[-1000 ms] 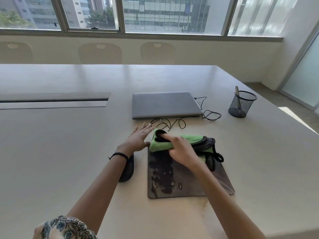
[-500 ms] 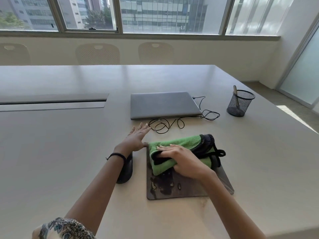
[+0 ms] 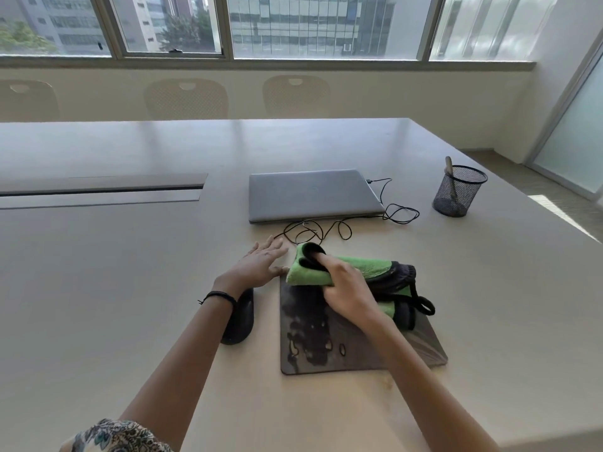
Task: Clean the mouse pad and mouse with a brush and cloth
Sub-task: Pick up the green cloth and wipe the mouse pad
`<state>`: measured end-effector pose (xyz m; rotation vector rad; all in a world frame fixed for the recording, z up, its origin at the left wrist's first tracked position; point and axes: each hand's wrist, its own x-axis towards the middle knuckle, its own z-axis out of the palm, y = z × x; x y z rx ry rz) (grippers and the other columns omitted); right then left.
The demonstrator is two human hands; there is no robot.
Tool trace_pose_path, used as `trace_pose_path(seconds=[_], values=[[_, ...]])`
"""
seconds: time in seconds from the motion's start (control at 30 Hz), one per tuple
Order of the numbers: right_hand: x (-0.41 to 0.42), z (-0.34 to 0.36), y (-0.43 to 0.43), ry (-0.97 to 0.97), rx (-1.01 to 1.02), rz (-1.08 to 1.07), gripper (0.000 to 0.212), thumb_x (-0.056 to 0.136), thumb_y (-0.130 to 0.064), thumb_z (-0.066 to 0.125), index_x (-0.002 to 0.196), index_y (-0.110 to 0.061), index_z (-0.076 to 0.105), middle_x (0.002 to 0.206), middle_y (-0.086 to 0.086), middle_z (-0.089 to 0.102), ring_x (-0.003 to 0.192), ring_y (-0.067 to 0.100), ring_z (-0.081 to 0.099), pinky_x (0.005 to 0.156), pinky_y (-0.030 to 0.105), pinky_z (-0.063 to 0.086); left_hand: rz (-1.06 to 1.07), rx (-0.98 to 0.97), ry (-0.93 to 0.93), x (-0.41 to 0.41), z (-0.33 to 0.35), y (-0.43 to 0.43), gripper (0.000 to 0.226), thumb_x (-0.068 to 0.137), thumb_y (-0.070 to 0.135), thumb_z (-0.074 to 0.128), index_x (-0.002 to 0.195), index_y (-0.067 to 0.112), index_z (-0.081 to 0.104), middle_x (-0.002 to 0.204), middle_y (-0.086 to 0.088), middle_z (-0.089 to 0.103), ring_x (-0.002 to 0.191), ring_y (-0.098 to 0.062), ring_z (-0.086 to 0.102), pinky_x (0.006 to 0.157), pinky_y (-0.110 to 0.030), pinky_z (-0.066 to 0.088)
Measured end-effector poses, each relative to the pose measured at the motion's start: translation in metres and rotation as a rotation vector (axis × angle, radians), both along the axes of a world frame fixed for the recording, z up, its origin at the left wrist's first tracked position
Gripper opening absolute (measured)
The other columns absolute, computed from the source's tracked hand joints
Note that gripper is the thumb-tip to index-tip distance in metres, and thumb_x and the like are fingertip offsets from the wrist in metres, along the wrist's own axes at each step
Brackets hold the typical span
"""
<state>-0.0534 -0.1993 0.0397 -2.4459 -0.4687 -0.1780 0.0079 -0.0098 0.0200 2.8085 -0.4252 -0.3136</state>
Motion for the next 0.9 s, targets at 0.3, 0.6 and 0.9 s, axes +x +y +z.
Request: trace_pose_path(seconds=[0.3, 0.6, 0.9], values=[[0.006, 0.012, -0.011, -0.003, -0.360, 0.341, 0.072, 0.068, 0.007, 0.049, 0.132, -0.026, 0.052, 0.144, -0.007, 0.045, 0.133, 0.014, 0.040, 0.111, 0.028, 0.028, 0.053, 0.112, -0.038, 0.006, 0.005, 0.002, 0.069, 0.093, 0.037, 0.047, 0.148, 0.014, 0.012, 0.156, -0.007, -0.016, 0.143, -0.020, -0.018, 0.118, -0.032, -0.005], [-0.006, 0.005, 0.008, -0.117, -0.342, 0.242, 0.063, 0.072, 0.006, 0.051, 0.129, -0.021, 0.053, 0.140, -0.004, 0.050, 0.116, 0.023, 0.056, 0.091, 0.035, 0.049, 0.097, 0.072, 0.010, 0.008, 0.004, 0.005, 0.072, 0.092, 0.039, 0.049, 0.148, 0.015, 0.012, 0.156, -0.007, -0.014, 0.143, -0.020, -0.018, 0.118, -0.034, -0.007], [-0.004, 0.010, -0.012, 0.028, -0.206, 0.349, 0.071, 0.063, 0.007, 0.049, 0.124, -0.026, 0.059, 0.131, -0.011, 0.058, 0.117, 0.015, 0.056, 0.092, 0.031, 0.048, 0.085, 0.083, 0.025, 0.008, 0.004, 0.003, 0.071, 0.093, 0.037, 0.048, 0.148, 0.015, 0.011, 0.157, -0.008, -0.011, 0.144, -0.019, -0.017, 0.118, -0.034, -0.007]])
